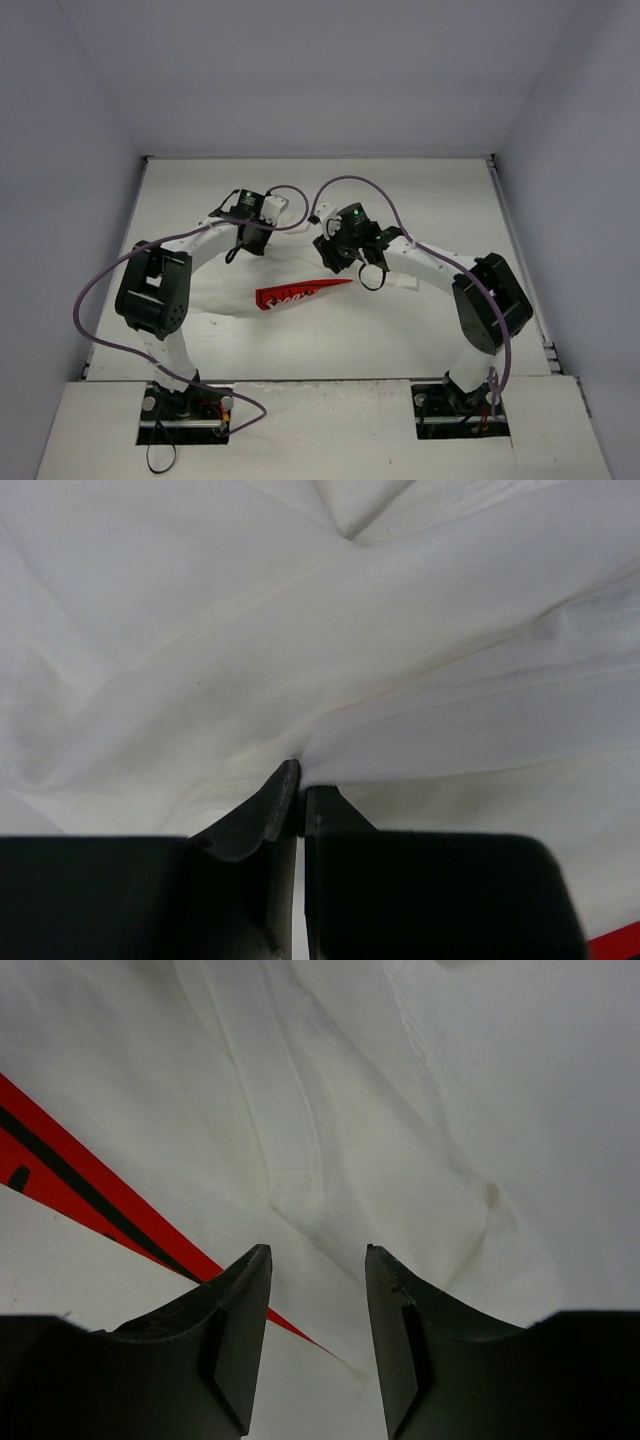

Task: Fold and stack the t-shirts
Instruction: Flatten out the tshirt

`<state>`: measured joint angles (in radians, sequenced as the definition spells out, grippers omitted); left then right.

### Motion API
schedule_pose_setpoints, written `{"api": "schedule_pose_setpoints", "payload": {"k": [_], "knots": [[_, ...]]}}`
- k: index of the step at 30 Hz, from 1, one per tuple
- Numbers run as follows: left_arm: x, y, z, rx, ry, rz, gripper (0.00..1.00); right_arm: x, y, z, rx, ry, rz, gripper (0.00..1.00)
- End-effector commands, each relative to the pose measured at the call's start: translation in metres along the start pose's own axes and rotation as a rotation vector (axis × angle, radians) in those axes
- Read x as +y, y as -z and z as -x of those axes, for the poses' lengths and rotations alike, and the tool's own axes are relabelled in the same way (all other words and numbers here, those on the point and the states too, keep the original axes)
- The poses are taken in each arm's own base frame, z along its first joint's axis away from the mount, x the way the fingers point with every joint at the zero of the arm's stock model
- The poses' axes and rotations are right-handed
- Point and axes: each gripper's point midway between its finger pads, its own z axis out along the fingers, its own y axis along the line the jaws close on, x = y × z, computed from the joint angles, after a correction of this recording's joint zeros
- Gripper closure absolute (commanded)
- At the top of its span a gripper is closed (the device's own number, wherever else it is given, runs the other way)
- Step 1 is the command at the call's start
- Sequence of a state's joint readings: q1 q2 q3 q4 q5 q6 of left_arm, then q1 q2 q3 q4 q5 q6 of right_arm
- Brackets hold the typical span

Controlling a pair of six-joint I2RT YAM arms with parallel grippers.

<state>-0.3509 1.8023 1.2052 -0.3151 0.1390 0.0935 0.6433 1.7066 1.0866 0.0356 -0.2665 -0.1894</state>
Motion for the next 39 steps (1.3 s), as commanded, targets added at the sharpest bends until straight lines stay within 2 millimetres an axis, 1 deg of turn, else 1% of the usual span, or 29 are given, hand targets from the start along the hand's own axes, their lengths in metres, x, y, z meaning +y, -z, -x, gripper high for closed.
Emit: {"api": "schedule_pose_setpoints", "payload": {"k": [1, 3, 5, 7, 8, 11, 15, 16, 19, 22, 24, 28, 30, 32, 36, 39], "knots": [[0.016, 0.021, 0.031, -0.079, 0.107, 0.012, 1.0, -0.004, -0.001, 0.038, -0.097, 0.06, -0.032, 0.58], [0.017, 0.021, 0.031, -0.083, 0.121, -0.003, 1.0, -0.004, -0.002, 0.041, -0.101, 0.075, -0.046, 0.55], [0.013, 0.02, 0.027, -0.075, 0.142, -0.018, 1.0, -0.004, -0.005, 0.044, -0.104, 0.083, -0.047, 0.54], [0.008, 0.018, 0.024, -0.066, 0.157, -0.037, 1.0, -0.002, -0.007, 0.047, -0.108, 0.089, -0.043, 0.44], [0.007, 0.017, 0.023, -0.064, 0.162, -0.042, 1.0, -0.001, -0.009, 0.049, -0.112, 0.093, -0.039, 0.43], [0.005, 0.016, 0.021, -0.058, 0.169, -0.054, 1.0, 0.002, -0.012, 0.054, -0.12, 0.103, -0.03, 0.43], [0.004, 0.016, 0.02, -0.05, 0.173, -0.062, 1.0, 0.006, -0.023, 0.053, -0.11, 0.113, -0.016, 0.43], [0.004, 0.016, 0.021, -0.052, 0.176, -0.065, 1.0, 0.007, -0.028, 0.05, -0.102, 0.113, -0.011, 0.43], [0.004, 0.016, 0.02, -0.047, 0.18, -0.066, 1.0, 0.008, -0.035, 0.047, -0.094, 0.11, -0.002, 0.44], [0.004, 0.015, 0.018, -0.039, 0.191, -0.069, 1.0, 0.004, -0.036, 0.043, -0.087, 0.11, -0.026, 0.46], [0.005, 0.015, 0.017, -0.037, 0.196, -0.069, 1.0, 0.001, -0.039, 0.038, -0.074, 0.114, -0.045, 0.48], [0.005, 0.016, 0.017, -0.039, 0.197, -0.069, 1.0, -0.004, -0.044, 0.032, -0.065, 0.108, -0.062, 0.58], [0.005, 0.019, 0.019, -0.046, 0.195, -0.068, 1.0, -0.004, -0.044, 0.035, -0.07, 0.106, -0.065, 0.69], [0.006, 0.021, 0.021, -0.056, 0.195, -0.064, 1.0, -0.006, -0.043, 0.035, -0.071, 0.108, -0.071, 0.74], [0.005, 0.024, 0.023, -0.064, 0.194, -0.066, 1.0, -0.008, -0.044, 0.029, -0.057, 0.108, -0.08, 0.76], [0.004, 0.025, 0.023, -0.066, 0.196, -0.071, 1.0, -0.006, -0.045, 0.027, -0.053, 0.107, -0.072, 0.71]]}}
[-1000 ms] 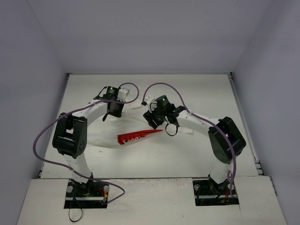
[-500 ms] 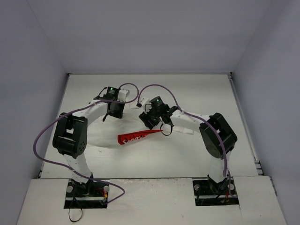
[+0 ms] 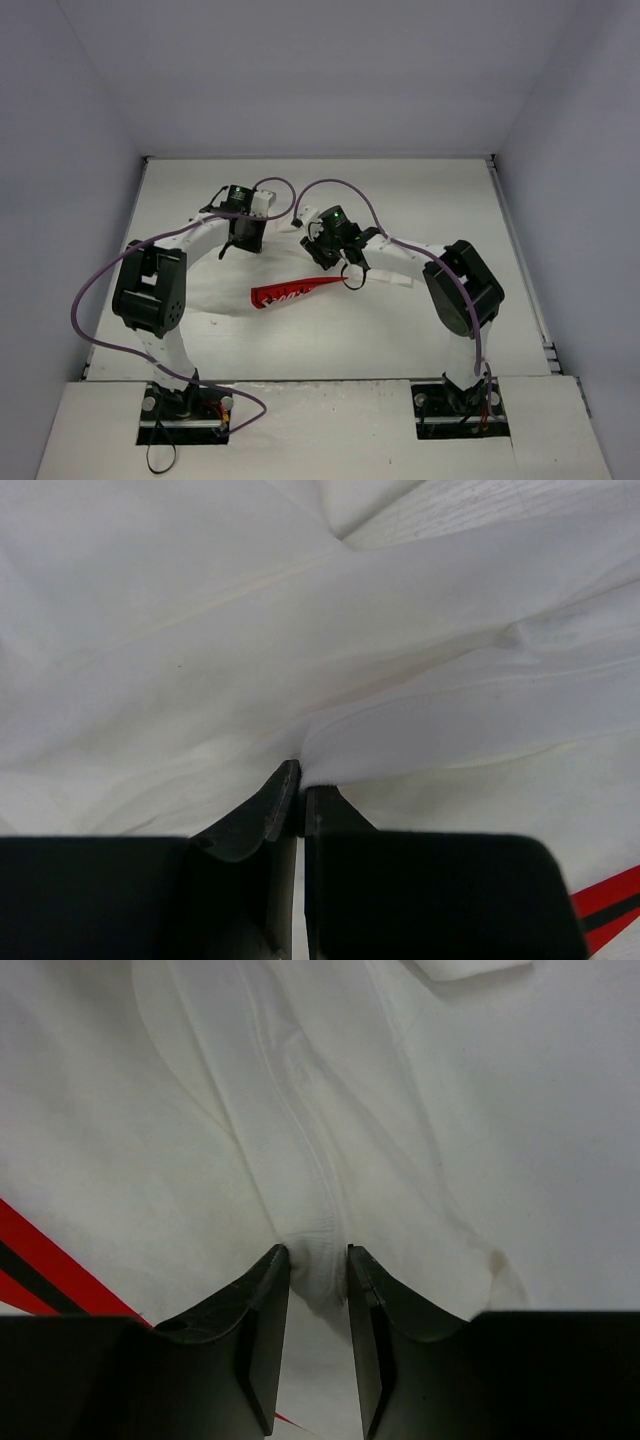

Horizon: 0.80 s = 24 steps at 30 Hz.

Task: Fold and stack the t-shirts
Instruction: Flatten out the tshirt

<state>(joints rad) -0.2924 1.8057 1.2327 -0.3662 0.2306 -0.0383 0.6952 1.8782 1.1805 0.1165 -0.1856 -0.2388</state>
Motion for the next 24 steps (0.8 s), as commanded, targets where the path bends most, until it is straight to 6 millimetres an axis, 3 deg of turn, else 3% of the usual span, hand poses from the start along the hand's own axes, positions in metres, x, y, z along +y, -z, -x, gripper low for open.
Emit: {"api": "schedule_pose_setpoints", "payload": {"k": [1, 4, 6, 8, 10, 13, 15, 16, 18, 19, 20, 21, 22, 24], "knots": [[-0.004, 0.019, 0.024, -0.082, 0.012, -0.017, 1.0, -0.005, 0.003, 0.019, -0.064, 0.018, -0.028, 0.69], [-0.005, 0.022, 0.027, -0.093, 0.015, -0.02, 1.0, -0.005, 0.002, 0.015, -0.055, 0.015, -0.032, 0.67], [-0.007, 0.026, 0.031, -0.106, 0.018, -0.027, 1.0, -0.007, 0.003, 0.013, -0.051, 0.013, -0.041, 0.89], [-0.01, 0.033, 0.039, -0.133, 0.024, -0.04, 1.0, -0.014, 0.009, 0.017, -0.06, 0.01, -0.072, 1.0], [-0.009, 0.045, 0.048, -0.167, 0.026, -0.035, 1.0, -0.023, 0.023, 0.033, -0.104, -0.002, -0.097, 1.0], [-0.001, 0.072, 0.066, -0.237, 0.035, 0.0, 1.0, -0.044, 0.066, 0.076, -0.22, -0.002, -0.187, 1.0], [0.007, 0.121, 0.101, -0.376, 0.043, 0.029, 1.0, -0.063, 0.116, 0.112, -0.31, 0.027, -0.279, 1.0], [0.01, 0.139, 0.106, -0.414, 0.041, 0.048, 1.0, -0.068, 0.136, 0.128, -0.353, 0.028, -0.306, 1.0], [0.01, 0.221, 0.15, -0.607, -0.001, 0.108, 1.0, -0.082, 0.197, 0.169, -0.463, 0.05, -0.399, 1.0], [0.005, 0.271, 0.164, -0.713, -0.022, 0.13, 1.0, -0.086, 0.231, 0.191, -0.529, 0.062, -0.438, 1.0], [0.0, 0.295, 0.168, -0.757, -0.033, 0.137, 1.0, -0.089, 0.262, 0.213, -0.596, 0.076, -0.465, 1.0], [-0.003, 0.318, 0.173, -0.8, -0.042, 0.144, 1.0, -0.089, 0.276, 0.218, -0.62, 0.086, -0.476, 1.0], [-0.008, 0.341, 0.178, -0.846, -0.062, 0.15, 1.0, -0.088, 0.306, 0.234, -0.684, 0.091, -0.495, 1.0], [-0.016, 0.388, 0.183, -0.944, -0.082, 0.172, 1.0, -0.086, 0.346, 0.254, -0.771, 0.109, -0.515, 1.0]]}}
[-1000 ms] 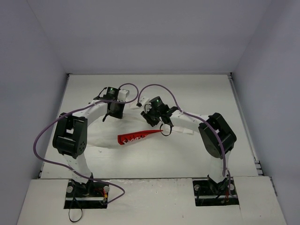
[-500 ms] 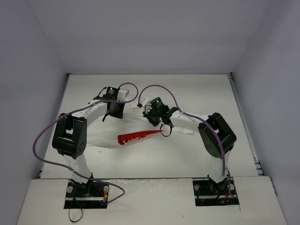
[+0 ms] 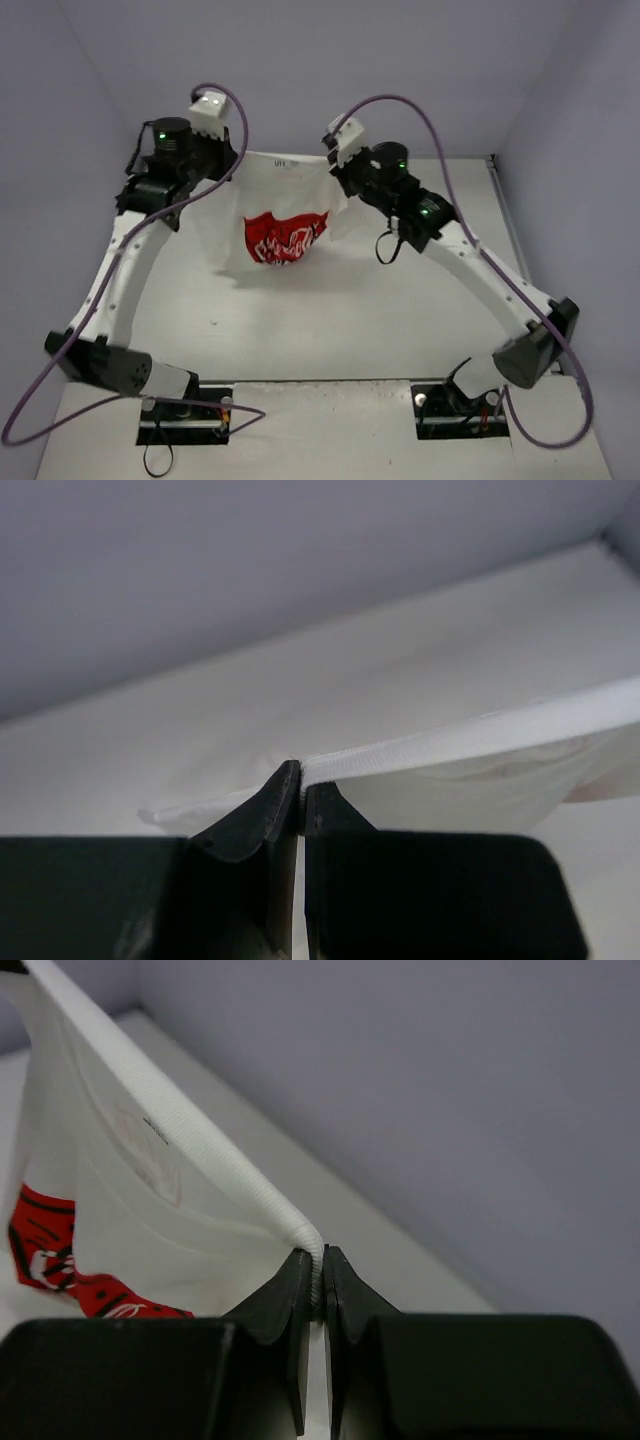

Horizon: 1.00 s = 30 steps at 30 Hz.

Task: Fold and stack the t-shirts
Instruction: Flatten out the tshirt

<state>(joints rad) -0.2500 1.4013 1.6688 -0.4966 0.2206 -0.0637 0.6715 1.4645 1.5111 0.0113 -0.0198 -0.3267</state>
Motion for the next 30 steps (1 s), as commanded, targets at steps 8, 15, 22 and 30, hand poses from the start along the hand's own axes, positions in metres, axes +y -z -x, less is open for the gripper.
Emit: {"api": "schedule_pose_setpoints", "payload": {"k": [8, 15, 22, 30], "knots": [[-0.018, 0.225, 0.188, -0.633, -0.094, 0.078, 1.0, -0.074, 0.152, 0.202, -0.508, 0.078, -0.171, 1.0], [-0.038, 0.276, 0.189, -0.72, -0.1, -0.001, 1.0, -0.07, 0.211, 0.228, -0.638, 0.069, -0.127, 1.0], [-0.045, 0.289, 0.198, -0.757, -0.106, -0.034, 1.0, -0.081, 0.233, 0.25, -0.698, 0.11, -0.17, 1.0], [-0.034, 0.232, 0.232, -0.73, -0.086, -0.009, 1.0, -0.123, 0.174, 0.273, -0.624, 0.158, -0.379, 1.0]]}}
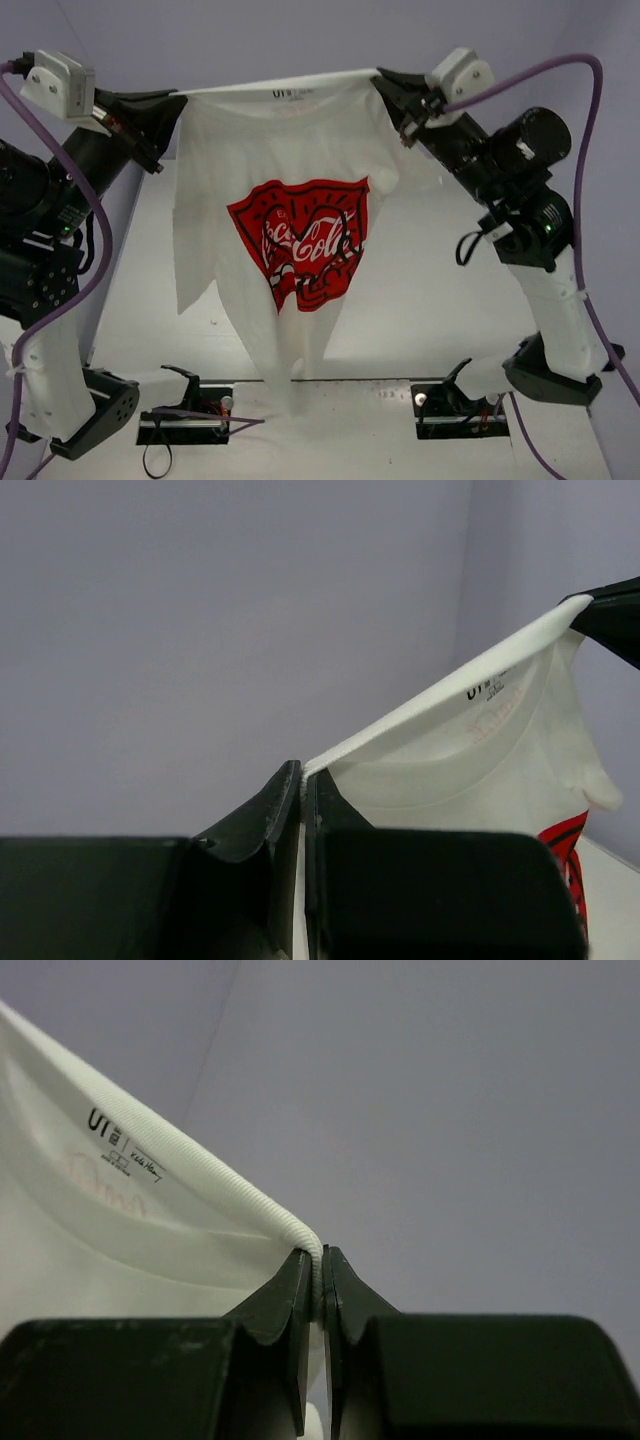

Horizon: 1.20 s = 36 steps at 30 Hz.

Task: Fold and stack the t-shirts
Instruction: Flatten out the tshirt

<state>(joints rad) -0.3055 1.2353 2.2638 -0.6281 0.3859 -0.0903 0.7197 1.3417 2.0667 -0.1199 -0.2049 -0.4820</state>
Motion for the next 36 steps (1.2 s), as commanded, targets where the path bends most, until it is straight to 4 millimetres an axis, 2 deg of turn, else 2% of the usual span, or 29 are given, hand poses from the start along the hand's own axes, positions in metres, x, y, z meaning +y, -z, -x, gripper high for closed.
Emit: {"api": "schedule_pose_setpoints", "payload": {"k": [1, 3, 4, 7, 8, 10, 12, 14, 15, 17, 19, 20, 21, 22, 23, 24, 26, 28, 29, 31, 33, 35, 36], "knots": [[0.05, -0.026, 0.024, -0.094, -0.041, 0.207, 1.0, -0.086, -0.018, 0.014, -0.009, 0.115, -0.37, 1.0], [0.051, -0.037, 0.021, -0.091, -0.016, 0.195, 1.0, -0.066, -0.039, 0.005, -0.026, 0.144, -0.266, 1.0], [0.05, -0.04, 0.02, -0.091, -0.014, 0.184, 1.0, -0.064, -0.041, 0.007, -0.039, 0.138, -0.254, 1.0], [0.06, -0.036, 0.023, -0.092, -0.051, 0.238, 1.0, -0.091, -0.03, 0.007, -0.033, 0.075, -0.427, 1.0], [0.062, -0.033, 0.025, -0.095, -0.065, 0.255, 1.0, -0.089, -0.031, 0.006, -0.034, 0.098, -0.408, 1.0], [0.058, -0.026, 0.032, -0.113, -0.084, 0.243, 1.0, -0.064, -0.032, 0.008, -0.032, 0.146, -0.246, 1.0], [0.053, -0.021, 0.037, -0.123, -0.09, 0.228, 1.0, -0.093, -0.009, 0.017, -0.033, 0.056, -0.43, 1.0], [0.053, -0.02, 0.035, -0.115, -0.095, 0.229, 1.0, -0.097, 0.0, 0.011, -0.019, 0.077, -0.462, 1.0], [0.052, -0.018, 0.033, -0.112, -0.098, 0.226, 1.0, -0.091, 0.003, 0.008, -0.01, 0.117, -0.428, 1.0], [0.049, -0.012, 0.035, -0.112, -0.106, 0.219, 1.0, -0.102, 0.017, 0.005, 0.001, 0.058, -0.515, 1.0], [0.046, -0.006, 0.033, -0.108, -0.104, 0.213, 1.0, -0.092, 0.027, 0.006, -0.005, 0.085, -0.462, 1.0], [0.044, -0.004, 0.031, -0.102, -0.103, 0.205, 1.0, -0.085, 0.037, 0.02, -0.052, 0.065, -0.423, 1.0], [0.041, 0.001, 0.036, -0.115, -0.107, 0.201, 1.0, -0.083, 0.036, 0.015, -0.042, 0.064, -0.416, 1.0], [0.039, 0.006, 0.038, -0.122, -0.108, 0.198, 1.0, -0.082, 0.049, 0.028, -0.074, 0.054, -0.41, 1.0], [0.037, 0.01, 0.039, -0.123, -0.111, 0.194, 1.0, -0.081, 0.056, 0.032, -0.087, 0.041, -0.405, 1.0], [0.029, 0.026, 0.049, -0.152, -0.118, 0.184, 1.0, -0.077, 0.066, 0.034, -0.095, 0.035, -0.394, 1.0], [0.022, 0.037, 0.055, -0.17, -0.118, 0.17, 1.0, -0.077, 0.078, 0.046, -0.127, 0.034, -0.388, 1.0], [0.014, 0.051, 0.064, -0.197, -0.115, 0.157, 1.0, -0.079, 0.101, 0.072, -0.191, 0.033, -0.389, 1.0], [0.013, 0.054, 0.066, -0.203, -0.11, 0.156, 1.0, -0.081, 0.105, 0.079, -0.207, 0.031, -0.391, 1.0], [0.008, 0.06, 0.069, -0.213, -0.103, 0.143, 1.0, -0.079, 0.11, 0.096, -0.249, 0.042, -0.364, 1.0], [0.004, 0.058, 0.067, -0.211, -0.077, 0.123, 1.0, -0.079, 0.108, 0.101, -0.254, 0.049, -0.349, 1.0], [0.0, 0.052, 0.061, -0.195, -0.043, 0.089, 1.0, -0.074, 0.098, 0.099, -0.248, 0.042, -0.314, 1.0], [-0.002, 0.048, 0.056, -0.181, -0.03, 0.074, 1.0, -0.071, 0.09, 0.092, -0.227, 0.041, -0.299, 1.0]]}}
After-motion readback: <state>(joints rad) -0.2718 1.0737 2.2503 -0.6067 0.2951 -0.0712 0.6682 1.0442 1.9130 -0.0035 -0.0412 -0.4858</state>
